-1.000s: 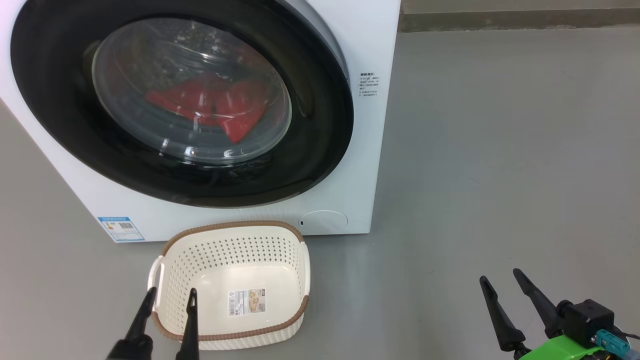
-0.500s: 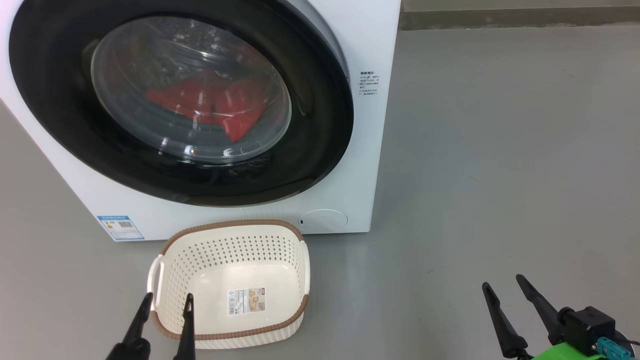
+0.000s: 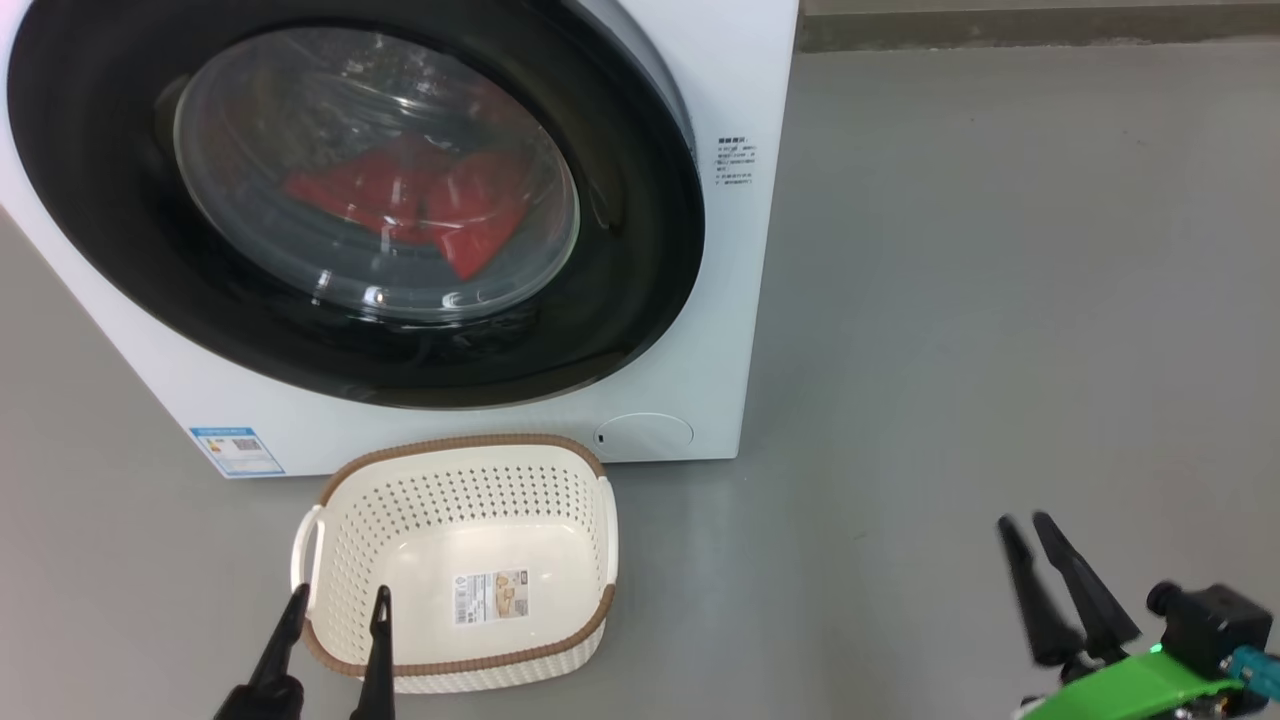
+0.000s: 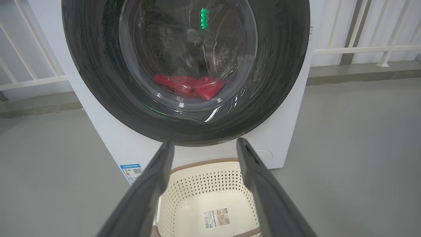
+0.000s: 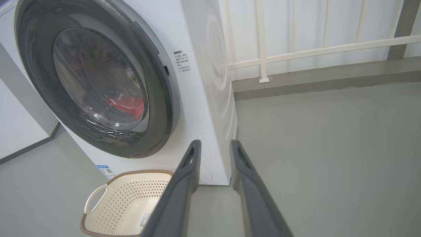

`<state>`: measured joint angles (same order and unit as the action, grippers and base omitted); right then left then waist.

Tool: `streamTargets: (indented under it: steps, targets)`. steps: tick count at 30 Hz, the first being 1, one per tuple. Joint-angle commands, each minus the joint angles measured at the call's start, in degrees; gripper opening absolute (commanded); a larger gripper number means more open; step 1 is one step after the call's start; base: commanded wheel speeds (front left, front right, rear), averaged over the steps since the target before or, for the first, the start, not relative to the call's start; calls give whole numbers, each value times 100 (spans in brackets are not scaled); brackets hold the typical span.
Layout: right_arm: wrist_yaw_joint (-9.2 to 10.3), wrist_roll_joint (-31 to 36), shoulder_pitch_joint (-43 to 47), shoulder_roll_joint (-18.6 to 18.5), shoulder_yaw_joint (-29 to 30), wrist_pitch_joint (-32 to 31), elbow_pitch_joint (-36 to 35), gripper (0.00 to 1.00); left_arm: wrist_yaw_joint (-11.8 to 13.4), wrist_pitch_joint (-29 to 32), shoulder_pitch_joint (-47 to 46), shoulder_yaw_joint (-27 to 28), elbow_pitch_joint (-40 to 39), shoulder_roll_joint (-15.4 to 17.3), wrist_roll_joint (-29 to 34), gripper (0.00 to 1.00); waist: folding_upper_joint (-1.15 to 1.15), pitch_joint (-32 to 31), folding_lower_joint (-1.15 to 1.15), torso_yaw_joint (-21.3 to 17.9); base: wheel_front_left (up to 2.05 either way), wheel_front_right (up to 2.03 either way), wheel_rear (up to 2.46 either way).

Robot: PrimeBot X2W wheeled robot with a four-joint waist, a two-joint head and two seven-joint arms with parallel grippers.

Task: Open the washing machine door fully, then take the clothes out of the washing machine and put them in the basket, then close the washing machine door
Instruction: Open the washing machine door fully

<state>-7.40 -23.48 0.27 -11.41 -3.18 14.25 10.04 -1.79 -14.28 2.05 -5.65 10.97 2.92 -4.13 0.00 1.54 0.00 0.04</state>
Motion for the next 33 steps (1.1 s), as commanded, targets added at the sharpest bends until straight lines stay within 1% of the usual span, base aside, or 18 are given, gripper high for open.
streamTargets:
  steps: [1,4,13,21,28,30,33]
  targets:
    - [-9,-153,-335,-78,-111,74,-189,0,4,-72,-187,174,-150,21,22,100,0,28,0,8,0,0,0]
    - [-9,-322,-522,-74,-108,74,-210,0,20,-72,-207,169,-168,15,-9,100,0,57,0,20,0,0,0]
    - [-9,-1362,-1601,68,-116,74,-260,0,62,-72,-381,45,-214,0,-88,100,0,254,0,175,0,0,0]
    - [-9,-1941,-2740,-139,-247,74,-38,0,116,-72,-639,-177,-269,-3,-177,100,0,538,0,423,0,0,0]
    - [-9,-2459,-3648,-392,-345,74,433,0,160,-72,-877,-413,-279,-3,-191,100,0,817,0,684,0,0,0]
    - [-9,-2691,-3859,-457,-409,74,598,0,167,-72,-930,-484,-271,-3,-204,100,0,884,0,762,0,0,0]
    - [-9,-3227,-4136,-549,-533,74,859,0,184,-72,-987,-574,-239,-3,-254,100,0,965,0,875,0,0,0]
